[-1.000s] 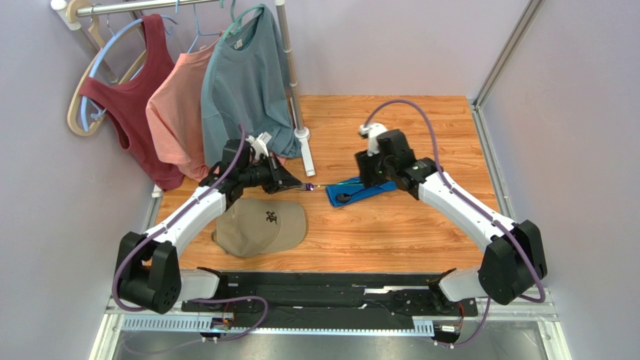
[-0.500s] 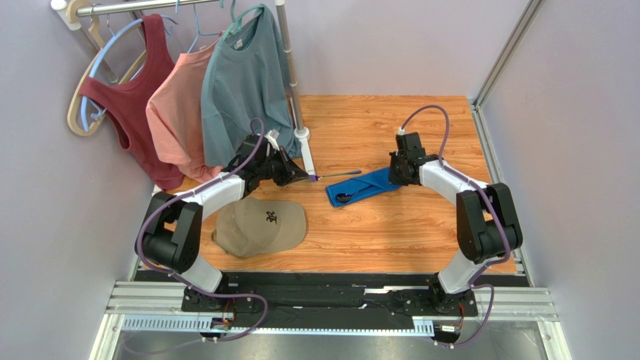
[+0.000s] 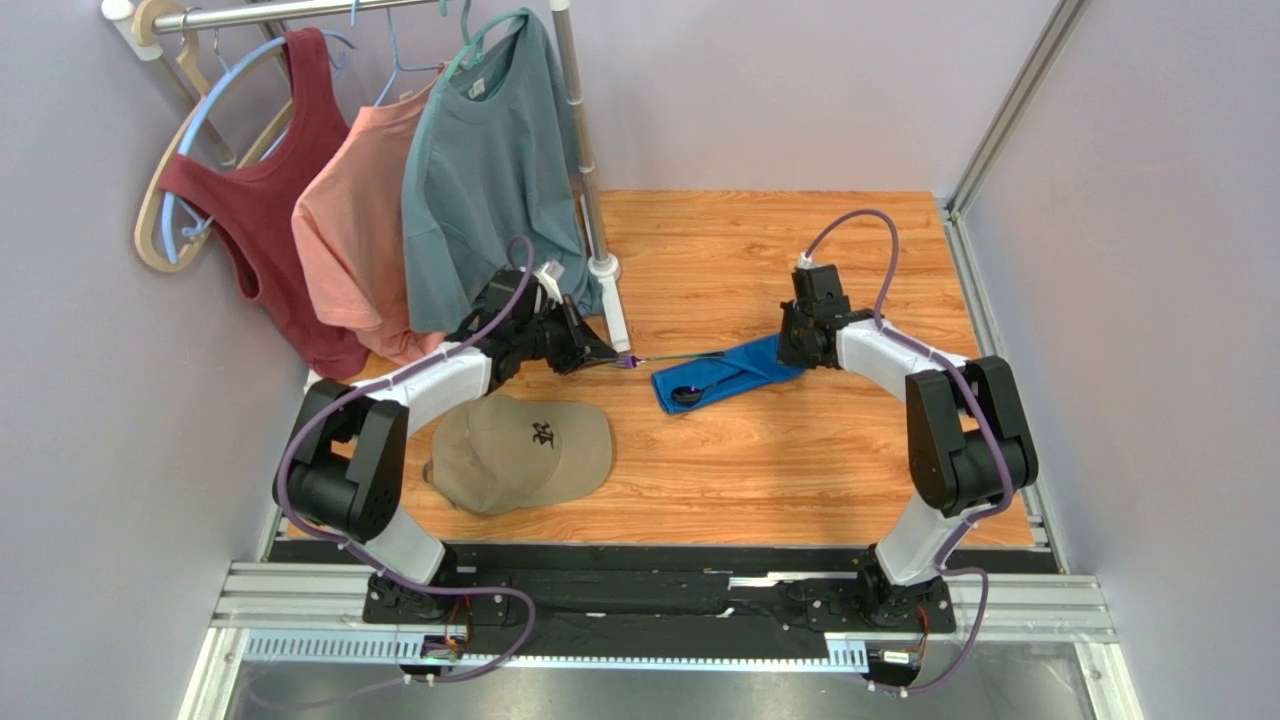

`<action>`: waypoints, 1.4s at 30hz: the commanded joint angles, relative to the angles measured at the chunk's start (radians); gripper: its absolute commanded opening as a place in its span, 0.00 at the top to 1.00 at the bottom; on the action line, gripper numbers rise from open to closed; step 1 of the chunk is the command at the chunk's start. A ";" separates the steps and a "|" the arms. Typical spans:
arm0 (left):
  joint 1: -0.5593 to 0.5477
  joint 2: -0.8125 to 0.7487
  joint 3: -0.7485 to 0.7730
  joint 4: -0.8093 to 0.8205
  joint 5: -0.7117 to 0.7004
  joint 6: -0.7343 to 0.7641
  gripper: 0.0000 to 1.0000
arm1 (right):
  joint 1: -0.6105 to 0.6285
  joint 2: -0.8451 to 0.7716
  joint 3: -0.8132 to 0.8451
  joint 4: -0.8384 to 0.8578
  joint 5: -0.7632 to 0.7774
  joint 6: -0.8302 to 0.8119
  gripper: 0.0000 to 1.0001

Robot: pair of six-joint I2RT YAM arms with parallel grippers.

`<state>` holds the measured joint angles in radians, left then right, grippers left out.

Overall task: Fold the napkin into a case and place the utensils inside
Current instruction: Insert the fork into the folded napkin.

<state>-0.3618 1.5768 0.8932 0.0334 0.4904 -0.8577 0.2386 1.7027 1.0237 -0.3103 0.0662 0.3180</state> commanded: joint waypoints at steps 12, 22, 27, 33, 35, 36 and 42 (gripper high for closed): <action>-0.005 0.046 0.067 -0.070 0.056 0.052 1.00 | -0.005 0.005 -0.013 0.039 0.040 0.019 1.00; -0.005 0.057 0.032 0.009 0.050 0.013 1.00 | -0.009 0.051 0.007 0.017 -0.017 0.050 1.00; -0.019 0.104 0.009 0.115 0.054 -0.046 1.00 | -0.010 0.071 0.003 0.020 -0.042 0.075 1.00; -0.051 0.098 -0.019 0.166 -0.009 -0.070 1.00 | -0.015 0.086 0.010 0.013 -0.052 0.090 1.00; -0.069 0.085 -0.043 0.194 -0.048 -0.084 1.00 | -0.015 0.092 0.018 0.000 -0.052 0.093 1.00; -0.075 0.083 -0.051 0.227 -0.059 -0.090 1.00 | -0.016 0.095 0.019 -0.004 -0.052 0.096 1.00; -0.137 0.103 -0.066 0.292 -0.147 -0.142 1.00 | -0.015 0.110 0.010 -0.010 -0.043 0.115 1.00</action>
<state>-0.4667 1.6905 0.8371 0.2127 0.4126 -0.9569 0.2249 1.7676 1.0389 -0.2943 0.0246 0.4038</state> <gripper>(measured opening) 0.008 0.006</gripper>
